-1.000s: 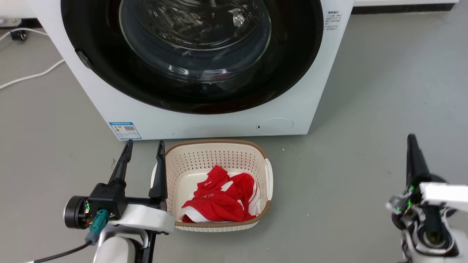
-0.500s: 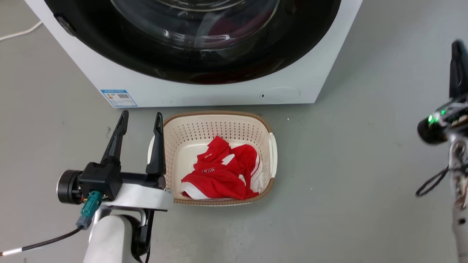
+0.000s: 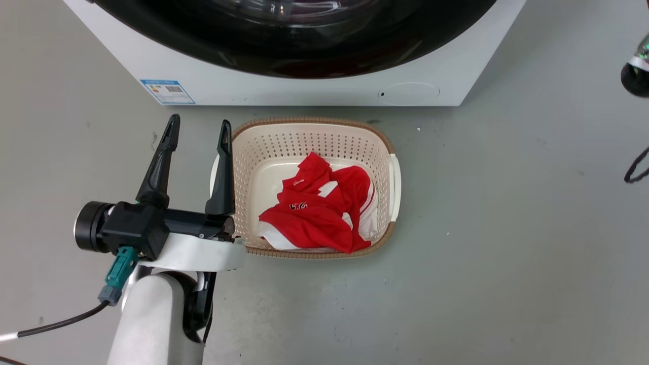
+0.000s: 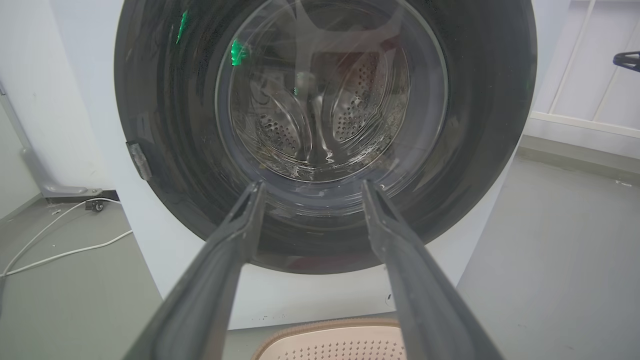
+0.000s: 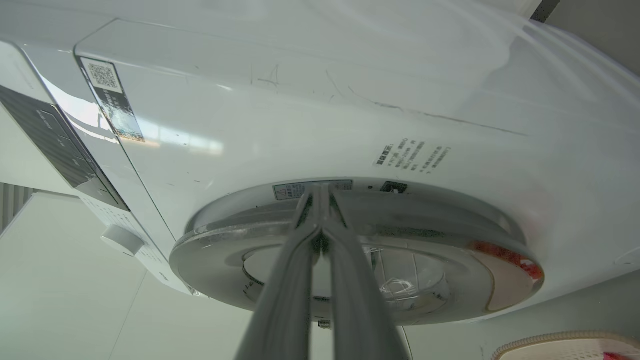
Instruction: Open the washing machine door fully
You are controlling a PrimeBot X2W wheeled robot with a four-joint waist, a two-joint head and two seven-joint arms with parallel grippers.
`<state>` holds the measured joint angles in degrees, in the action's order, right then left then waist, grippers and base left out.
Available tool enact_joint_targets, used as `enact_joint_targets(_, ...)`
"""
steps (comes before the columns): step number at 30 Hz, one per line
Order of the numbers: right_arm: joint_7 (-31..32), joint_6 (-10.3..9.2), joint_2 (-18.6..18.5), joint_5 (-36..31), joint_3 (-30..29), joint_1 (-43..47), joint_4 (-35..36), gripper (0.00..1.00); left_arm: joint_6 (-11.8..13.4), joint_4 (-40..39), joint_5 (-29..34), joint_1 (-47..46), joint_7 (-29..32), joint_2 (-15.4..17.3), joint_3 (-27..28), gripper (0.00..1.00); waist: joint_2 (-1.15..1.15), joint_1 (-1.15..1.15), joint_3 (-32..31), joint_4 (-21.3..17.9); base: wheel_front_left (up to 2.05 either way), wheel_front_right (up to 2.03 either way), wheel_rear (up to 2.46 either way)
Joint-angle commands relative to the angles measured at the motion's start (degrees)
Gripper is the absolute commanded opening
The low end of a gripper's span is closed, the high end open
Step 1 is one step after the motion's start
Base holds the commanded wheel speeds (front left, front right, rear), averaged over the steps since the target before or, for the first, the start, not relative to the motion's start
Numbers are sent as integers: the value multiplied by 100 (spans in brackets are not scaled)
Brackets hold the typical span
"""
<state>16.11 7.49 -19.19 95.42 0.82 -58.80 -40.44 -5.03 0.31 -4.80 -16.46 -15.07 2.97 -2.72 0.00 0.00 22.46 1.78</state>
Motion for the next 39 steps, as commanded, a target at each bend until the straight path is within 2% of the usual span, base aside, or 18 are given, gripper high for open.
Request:
enact_joint_targets(1,84,0,-9,-91,127,-204,-122,0,-13,-58,13,-83,-14,-8,-1,100,0,0,122,38,0,0,0)
enact_joint_targets(5,248,0,75,-338,473,-696,-449,0,-47,-143,49,-189,-14,-9,-38,100,0,0,333,80,0,0,0)
enact_joint_targets(10,158,0,225,-636,746,-1249,-824,0,-53,-198,54,-339,-14,-9,-78,100,0,0,640,116,0,0,0)
enact_joint_targets(16,13,0,317,-807,832,-1668,-1188,0,-80,-221,54,-491,-14,-10,-159,100,0,0,837,194,0,0,0)
enact_joint_targets(20,129,0,348,-832,869,-1799,-1342,0,-84,-237,50,-531,-14,-12,-185,100,0,0,918,227,0,0,0)
enact_joint_targets(30,922,13,513,-514,867,-1769,-1074,0,-79,-227,76,-523,-14,-13,-204,100,0,0,992,215,0,0,0)
enact_joint_targets(39,1311,16,615,-359,893,-1601,-930,0,-83,-196,80,-494,-14,-11,-234,100,0,0,959,183,0,0,0)
